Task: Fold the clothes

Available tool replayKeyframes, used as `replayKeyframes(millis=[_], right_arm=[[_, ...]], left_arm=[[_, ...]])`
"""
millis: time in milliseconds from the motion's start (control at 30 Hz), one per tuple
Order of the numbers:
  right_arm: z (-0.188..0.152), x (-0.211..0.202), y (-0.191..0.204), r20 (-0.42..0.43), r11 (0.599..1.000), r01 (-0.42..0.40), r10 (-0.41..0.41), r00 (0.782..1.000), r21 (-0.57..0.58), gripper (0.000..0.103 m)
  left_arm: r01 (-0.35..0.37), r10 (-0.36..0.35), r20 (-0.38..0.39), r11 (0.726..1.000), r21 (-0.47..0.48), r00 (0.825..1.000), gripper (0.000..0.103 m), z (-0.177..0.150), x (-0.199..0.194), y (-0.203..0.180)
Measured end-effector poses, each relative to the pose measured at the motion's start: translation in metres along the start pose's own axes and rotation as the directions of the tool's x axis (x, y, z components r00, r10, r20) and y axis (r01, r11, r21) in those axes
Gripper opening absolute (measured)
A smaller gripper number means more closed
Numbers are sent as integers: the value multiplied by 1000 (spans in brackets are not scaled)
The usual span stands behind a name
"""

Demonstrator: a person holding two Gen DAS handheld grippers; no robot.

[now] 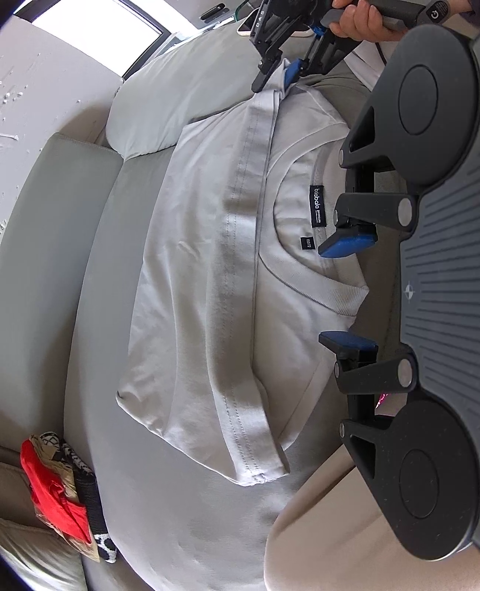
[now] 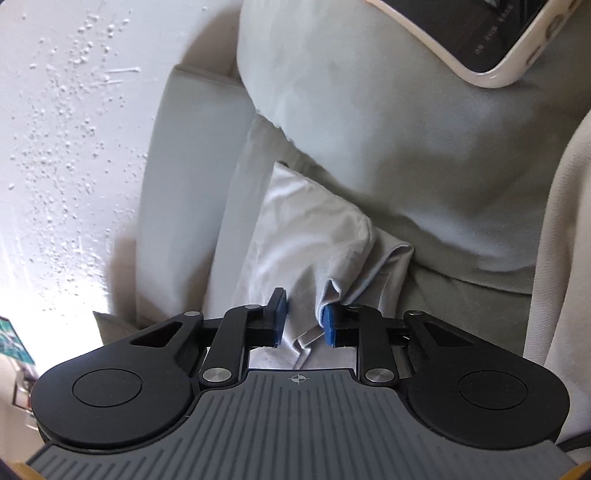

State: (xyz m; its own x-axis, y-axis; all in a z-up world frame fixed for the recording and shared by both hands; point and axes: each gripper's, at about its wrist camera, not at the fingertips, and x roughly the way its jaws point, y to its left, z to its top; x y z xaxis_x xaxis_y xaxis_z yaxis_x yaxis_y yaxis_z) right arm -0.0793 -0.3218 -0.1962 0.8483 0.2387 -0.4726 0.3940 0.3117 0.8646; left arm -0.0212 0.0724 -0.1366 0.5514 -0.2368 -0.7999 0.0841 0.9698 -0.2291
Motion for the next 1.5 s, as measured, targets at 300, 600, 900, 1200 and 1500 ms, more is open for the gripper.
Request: replayKeyframes(millis=[300,600,900,1200,1500], right_arm=[[3,-29,37,-109,998,21,-15,994,55,4],[21,-25,34,-143,973,111,-84,986,200,4],[18,-12,34,-160,984,114,-91,983,136,5],[17,-4,29,-176,987,110,-89,980,114,6],[16,1,24,-172,987,137,-121,978,84,6]], left_arm=[[2,-2,0,999,-35,1000,42,1,-6,14],[-27,29,11,990,-140,1000,44,8,-12,41],[-96,112,26,933,-348,993,45,23,-16,89],[-84,96,0,865,-495,995,35,26,-1,126],[-21,38,28,885,-466,999,18,23,8,119]])
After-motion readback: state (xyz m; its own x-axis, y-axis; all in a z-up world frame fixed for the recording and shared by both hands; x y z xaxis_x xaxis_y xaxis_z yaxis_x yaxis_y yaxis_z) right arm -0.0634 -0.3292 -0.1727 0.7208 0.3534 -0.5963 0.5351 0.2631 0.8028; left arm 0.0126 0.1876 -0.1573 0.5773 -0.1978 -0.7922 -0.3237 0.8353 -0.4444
